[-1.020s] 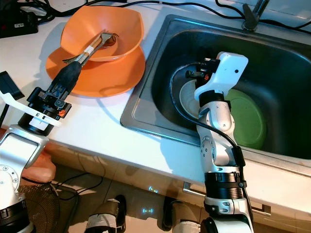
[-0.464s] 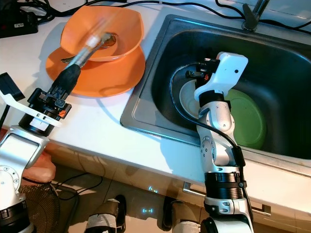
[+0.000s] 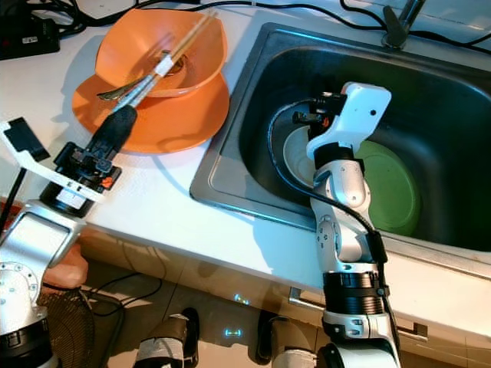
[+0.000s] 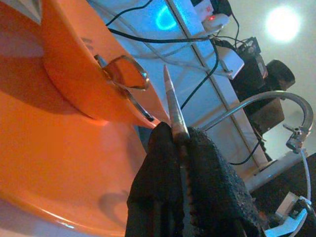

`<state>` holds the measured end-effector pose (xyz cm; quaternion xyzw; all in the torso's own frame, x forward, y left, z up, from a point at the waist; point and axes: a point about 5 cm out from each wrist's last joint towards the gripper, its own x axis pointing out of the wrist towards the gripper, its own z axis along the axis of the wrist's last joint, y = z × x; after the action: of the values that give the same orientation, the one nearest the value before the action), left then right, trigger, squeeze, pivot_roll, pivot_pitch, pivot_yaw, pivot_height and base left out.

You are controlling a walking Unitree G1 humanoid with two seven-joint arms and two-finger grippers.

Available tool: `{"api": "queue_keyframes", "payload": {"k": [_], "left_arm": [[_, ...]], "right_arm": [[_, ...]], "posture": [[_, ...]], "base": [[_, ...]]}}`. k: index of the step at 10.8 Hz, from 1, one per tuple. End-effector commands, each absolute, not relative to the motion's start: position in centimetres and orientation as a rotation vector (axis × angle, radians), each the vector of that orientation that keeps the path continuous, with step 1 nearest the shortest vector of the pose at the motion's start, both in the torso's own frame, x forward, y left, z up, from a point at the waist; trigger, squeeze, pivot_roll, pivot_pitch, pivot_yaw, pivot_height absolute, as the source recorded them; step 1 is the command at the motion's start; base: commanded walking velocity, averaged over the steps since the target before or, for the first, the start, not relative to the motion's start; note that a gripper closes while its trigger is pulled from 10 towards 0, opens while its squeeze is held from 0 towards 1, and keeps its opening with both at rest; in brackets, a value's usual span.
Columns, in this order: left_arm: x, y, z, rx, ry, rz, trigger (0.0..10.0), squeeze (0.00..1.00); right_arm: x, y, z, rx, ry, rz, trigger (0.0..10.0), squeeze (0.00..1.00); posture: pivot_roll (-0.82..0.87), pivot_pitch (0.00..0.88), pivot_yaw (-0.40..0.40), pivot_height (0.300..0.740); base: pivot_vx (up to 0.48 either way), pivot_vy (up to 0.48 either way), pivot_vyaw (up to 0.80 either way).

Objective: Kitchen organization

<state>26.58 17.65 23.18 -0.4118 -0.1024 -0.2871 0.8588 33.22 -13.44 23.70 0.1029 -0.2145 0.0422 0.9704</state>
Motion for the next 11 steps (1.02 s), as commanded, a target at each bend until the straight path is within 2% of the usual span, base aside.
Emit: {"api": "queue_keyframes", "payload": {"k": [1,5,9,10,11], "left_arm": [[25.9,16.9,23.8,-0.843,-0.24,-0.665,10.0,0.0],[25.7,14.9,26.7,-0.748,-0.298,-0.806,10.0,0.0],[26.8,12.0,26.8,-0.733,-0.261,-0.891,10.0,0.0],[26.9,11.6,26.7,-0.732,-0.252,-0.902,10.0,0.0],[27.1,11.3,26.6,-0.737,-0.245,-0.91,10.0,0.0]], "right_arm": [[33.2,-13.8,22.6,0.203,-0.393,0.074,10.0,0.0],[33.2,-13.7,22.6,0.201,-0.395,0.078,10.0,0.0],[33.4,-13.9,23.8,0.212,-0.429,0.09,10.0,0.01],[33.5,-14.2,24.0,0.217,-0.433,0.084,10.0,1.0],[33.4,-14.5,24.4,0.221,-0.438,0.081,10.0,1.0]], "posture": [[0.16,0.267,-0.029,0.74],[0.16,0.264,-0.029,0.74],[0.14,0.24,-0.021,0.74],[0.13,0.235,-0.02,0.74],[0.13,0.231,-0.019,0.74]], "base": [[0.0,0.0,0.0],[0.0,0.0,0.0],[0.0,0.0,0.0],[0.0,0.0,0.0],[0.0,0.0,0.0]]}}
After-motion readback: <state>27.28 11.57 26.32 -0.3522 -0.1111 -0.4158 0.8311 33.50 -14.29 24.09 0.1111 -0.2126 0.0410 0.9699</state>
